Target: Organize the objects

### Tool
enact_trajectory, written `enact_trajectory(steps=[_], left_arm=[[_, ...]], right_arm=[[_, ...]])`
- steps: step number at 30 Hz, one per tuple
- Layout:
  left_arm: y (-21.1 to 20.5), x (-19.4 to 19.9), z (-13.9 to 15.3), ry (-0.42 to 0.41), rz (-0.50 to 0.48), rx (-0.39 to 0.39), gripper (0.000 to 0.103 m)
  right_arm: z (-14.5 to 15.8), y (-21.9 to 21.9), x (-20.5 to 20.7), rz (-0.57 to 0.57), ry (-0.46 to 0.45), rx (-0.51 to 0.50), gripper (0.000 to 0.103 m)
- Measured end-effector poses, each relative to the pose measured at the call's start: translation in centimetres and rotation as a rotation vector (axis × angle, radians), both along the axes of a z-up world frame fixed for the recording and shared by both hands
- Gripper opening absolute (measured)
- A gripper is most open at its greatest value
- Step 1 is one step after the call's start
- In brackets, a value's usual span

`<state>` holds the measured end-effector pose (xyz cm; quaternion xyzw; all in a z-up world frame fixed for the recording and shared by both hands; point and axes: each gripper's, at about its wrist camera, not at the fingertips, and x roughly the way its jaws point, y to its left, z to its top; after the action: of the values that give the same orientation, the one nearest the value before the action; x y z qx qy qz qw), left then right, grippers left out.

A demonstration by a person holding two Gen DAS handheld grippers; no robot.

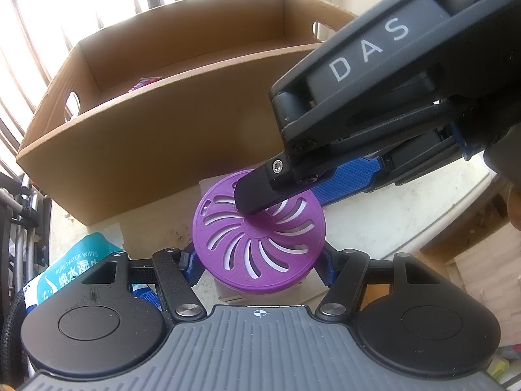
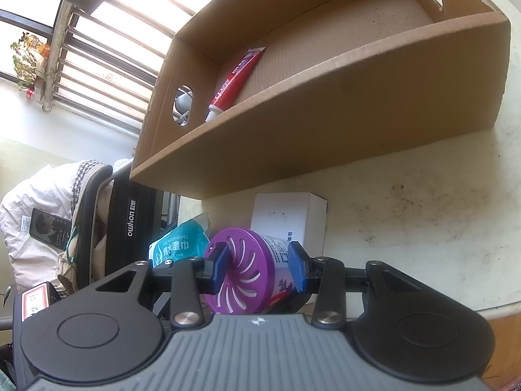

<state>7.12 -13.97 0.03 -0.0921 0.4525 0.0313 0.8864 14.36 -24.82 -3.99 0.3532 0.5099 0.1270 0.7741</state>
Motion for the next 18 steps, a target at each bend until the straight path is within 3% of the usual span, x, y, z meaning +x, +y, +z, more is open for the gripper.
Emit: enact_trajectory(steps=[18], left_arm=[[-0.13,-0.28,0.22,-0.005,-0.006,0.003,0.065]], right_arm=[[-0.22,-0.11,-0.04,-0.008,0.000,0.012,0.044]])
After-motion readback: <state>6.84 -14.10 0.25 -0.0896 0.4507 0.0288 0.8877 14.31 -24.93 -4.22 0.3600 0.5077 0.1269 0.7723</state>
